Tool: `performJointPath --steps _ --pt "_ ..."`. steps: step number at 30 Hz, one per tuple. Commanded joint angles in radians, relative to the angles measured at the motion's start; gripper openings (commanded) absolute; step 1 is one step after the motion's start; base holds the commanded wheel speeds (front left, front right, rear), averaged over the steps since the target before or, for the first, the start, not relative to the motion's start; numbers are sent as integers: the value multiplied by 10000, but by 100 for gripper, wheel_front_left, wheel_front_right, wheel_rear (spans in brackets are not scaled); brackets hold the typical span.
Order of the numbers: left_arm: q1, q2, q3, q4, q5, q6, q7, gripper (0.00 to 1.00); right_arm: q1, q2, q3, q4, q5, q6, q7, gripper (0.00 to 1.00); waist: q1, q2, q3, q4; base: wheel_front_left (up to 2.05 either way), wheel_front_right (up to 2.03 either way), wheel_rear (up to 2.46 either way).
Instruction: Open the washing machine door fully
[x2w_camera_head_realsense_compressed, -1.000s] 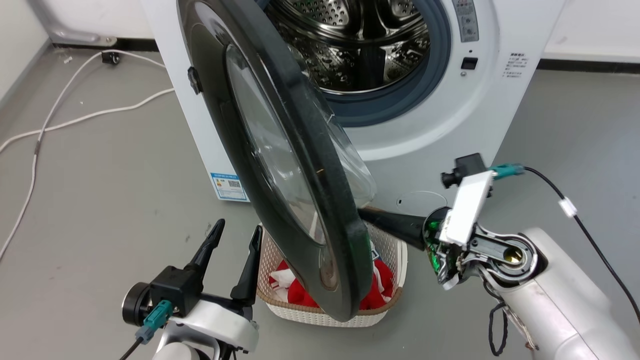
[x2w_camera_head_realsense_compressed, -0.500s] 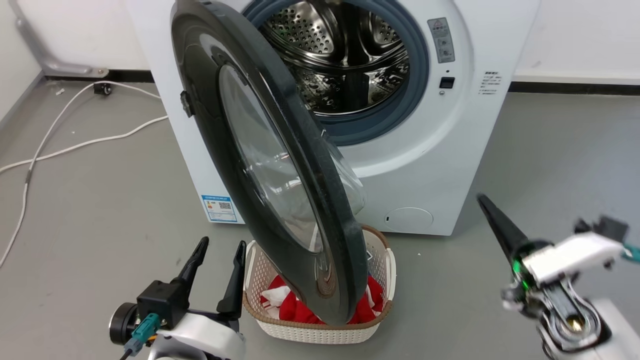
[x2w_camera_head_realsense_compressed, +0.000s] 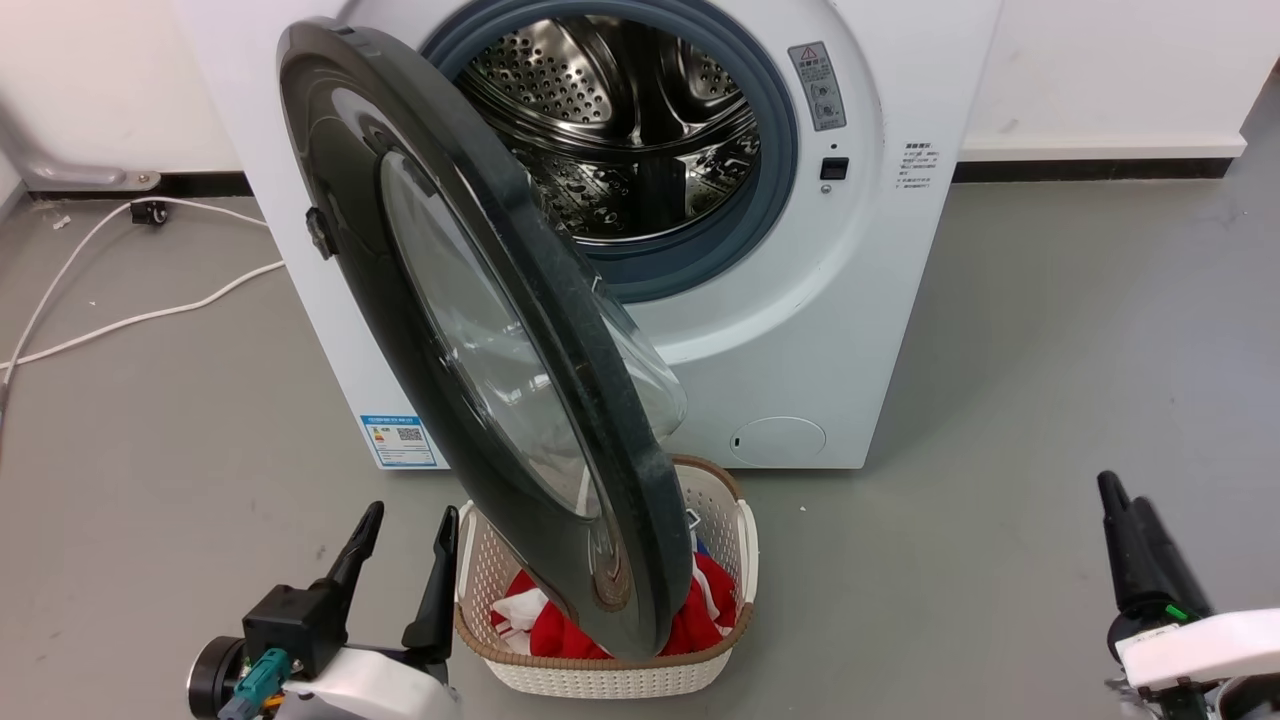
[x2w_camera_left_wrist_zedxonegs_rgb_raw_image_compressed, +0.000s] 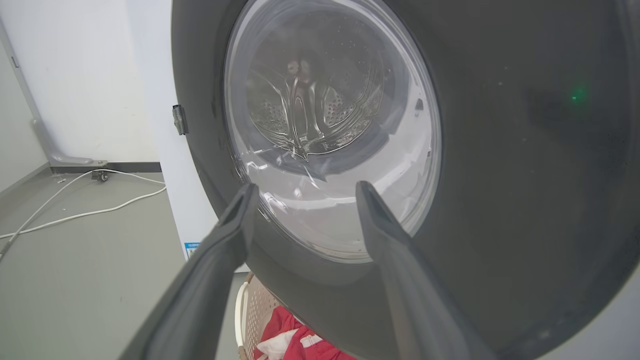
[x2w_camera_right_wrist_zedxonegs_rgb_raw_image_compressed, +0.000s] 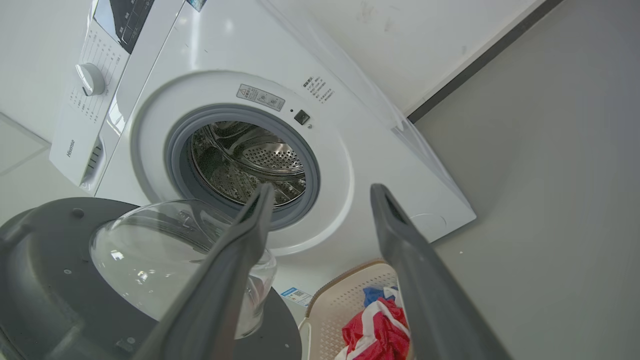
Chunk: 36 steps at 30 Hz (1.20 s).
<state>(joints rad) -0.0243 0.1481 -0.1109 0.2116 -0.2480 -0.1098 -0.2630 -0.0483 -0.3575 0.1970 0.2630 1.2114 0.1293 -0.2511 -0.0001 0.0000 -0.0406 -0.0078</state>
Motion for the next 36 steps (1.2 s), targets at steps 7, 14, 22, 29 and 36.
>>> performJointPath --steps 7,14,22,29,36 --pt "-45 -24 123 -55 39 115 -26 100 91 929 -1838 -656 -6502 25 -106 100 1 0 8 21 0 0 0" --pt "-177 -41 165 6 59 82 -26 100 847 2425 -2532 -2428 -10286 13 955 100 1 0 20 79 0 0 0" --pt "-216 -52 229 61 158 53 -26 100 1671 2893 -2217 -2778 -10992 13 1494 100 1 0 41 78 0 0 0" --pt "-227 14 272 100 179 14 -26 100 1543 3020 -2168 -2518 -10808 13 1469 100 1 0 63 4 0 0 0" --pt "-214 50 248 150 171 -12 -26 100 1277 3046 -2068 -2323 -10874 13 1359 100 1 0 106 -36 0 0 0"
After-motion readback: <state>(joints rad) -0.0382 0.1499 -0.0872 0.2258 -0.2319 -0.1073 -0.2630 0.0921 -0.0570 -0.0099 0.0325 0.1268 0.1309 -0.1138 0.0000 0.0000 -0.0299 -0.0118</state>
